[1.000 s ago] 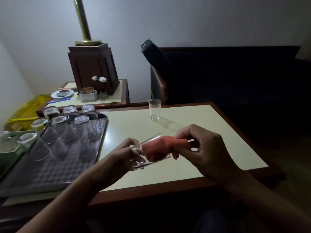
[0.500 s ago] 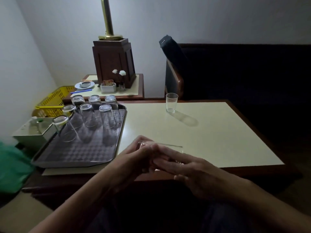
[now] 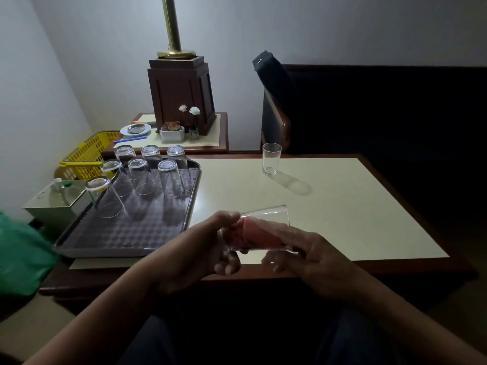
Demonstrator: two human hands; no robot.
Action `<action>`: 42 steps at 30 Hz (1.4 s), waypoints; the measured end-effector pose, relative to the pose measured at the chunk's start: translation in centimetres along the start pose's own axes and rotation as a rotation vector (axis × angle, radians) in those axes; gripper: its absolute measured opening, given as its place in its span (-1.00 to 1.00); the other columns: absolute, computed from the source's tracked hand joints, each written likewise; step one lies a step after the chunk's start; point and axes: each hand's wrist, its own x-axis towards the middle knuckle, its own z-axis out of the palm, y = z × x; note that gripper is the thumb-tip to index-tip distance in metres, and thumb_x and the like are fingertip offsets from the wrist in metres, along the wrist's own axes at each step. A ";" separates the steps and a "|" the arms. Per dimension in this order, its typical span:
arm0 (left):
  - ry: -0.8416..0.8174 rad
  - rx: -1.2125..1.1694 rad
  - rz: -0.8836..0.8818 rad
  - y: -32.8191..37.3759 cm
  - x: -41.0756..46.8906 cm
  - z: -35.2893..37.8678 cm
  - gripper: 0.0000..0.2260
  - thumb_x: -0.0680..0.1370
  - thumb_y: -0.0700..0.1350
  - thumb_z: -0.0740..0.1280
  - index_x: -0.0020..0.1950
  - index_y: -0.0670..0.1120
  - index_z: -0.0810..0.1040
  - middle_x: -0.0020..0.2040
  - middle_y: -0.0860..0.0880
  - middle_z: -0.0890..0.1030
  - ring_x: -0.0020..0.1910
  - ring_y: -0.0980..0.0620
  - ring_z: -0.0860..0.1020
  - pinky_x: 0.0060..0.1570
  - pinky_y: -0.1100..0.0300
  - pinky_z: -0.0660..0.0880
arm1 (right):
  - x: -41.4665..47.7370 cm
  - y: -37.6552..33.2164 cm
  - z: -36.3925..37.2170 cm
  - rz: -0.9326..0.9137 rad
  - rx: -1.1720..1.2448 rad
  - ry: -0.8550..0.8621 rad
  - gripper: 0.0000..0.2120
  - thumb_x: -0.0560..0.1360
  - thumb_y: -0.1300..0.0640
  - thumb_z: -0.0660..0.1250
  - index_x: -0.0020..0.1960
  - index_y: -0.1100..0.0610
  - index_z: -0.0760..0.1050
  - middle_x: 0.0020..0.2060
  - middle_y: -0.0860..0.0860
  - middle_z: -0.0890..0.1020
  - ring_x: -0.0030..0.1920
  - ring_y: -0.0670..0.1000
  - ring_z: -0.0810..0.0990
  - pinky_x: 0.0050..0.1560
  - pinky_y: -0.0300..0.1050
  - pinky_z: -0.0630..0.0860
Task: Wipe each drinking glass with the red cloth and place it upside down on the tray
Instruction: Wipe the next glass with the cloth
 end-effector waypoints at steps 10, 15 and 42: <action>0.096 0.010 0.249 1.1 -1.6 -0.2 -0.52 0.51 -0.16 0.46 0.38 -0.29 0.46 0.01 -0.28 0.55 -0.20 -0.14 0.52 -0.13 0.05 0.46 | 0.2 -0.1 0.6 -0.253 -0.190 0.023 -0.35 0.66 0.32 0.36 0.58 -0.24 0.36 0.59 -0.32 0.34 0.56 -0.17 0.39 0.34 -0.19 0.57; 0.098 0.163 0.426 1.5 -2.6 -0.1 -0.45 0.40 -0.22 0.57 0.31 -0.23 0.45 0.07 -0.23 0.59 -0.08 -0.17 0.62 -0.04 0.06 0.60 | -0.5 -2.5 0.2 0.003 0.046 0.042 -0.33 0.65 0.29 0.38 0.49 -0.41 0.39 0.04 -0.27 0.74 -0.02 -0.02 0.78 0.01 -0.18 0.67; 0.167 0.273 0.470 0.6 -2.8 0.9 -0.57 0.41 -0.24 0.59 0.23 -0.14 0.56 0.13 -0.20 0.67 0.06 -0.15 0.68 0.06 -0.03 0.66 | -0.6 -3.8 0.3 0.212 0.400 0.007 -0.62 0.57 0.08 0.47 0.35 -0.17 0.62 -0.15 -0.11 0.74 -0.28 -0.04 0.64 -0.16 -0.11 0.63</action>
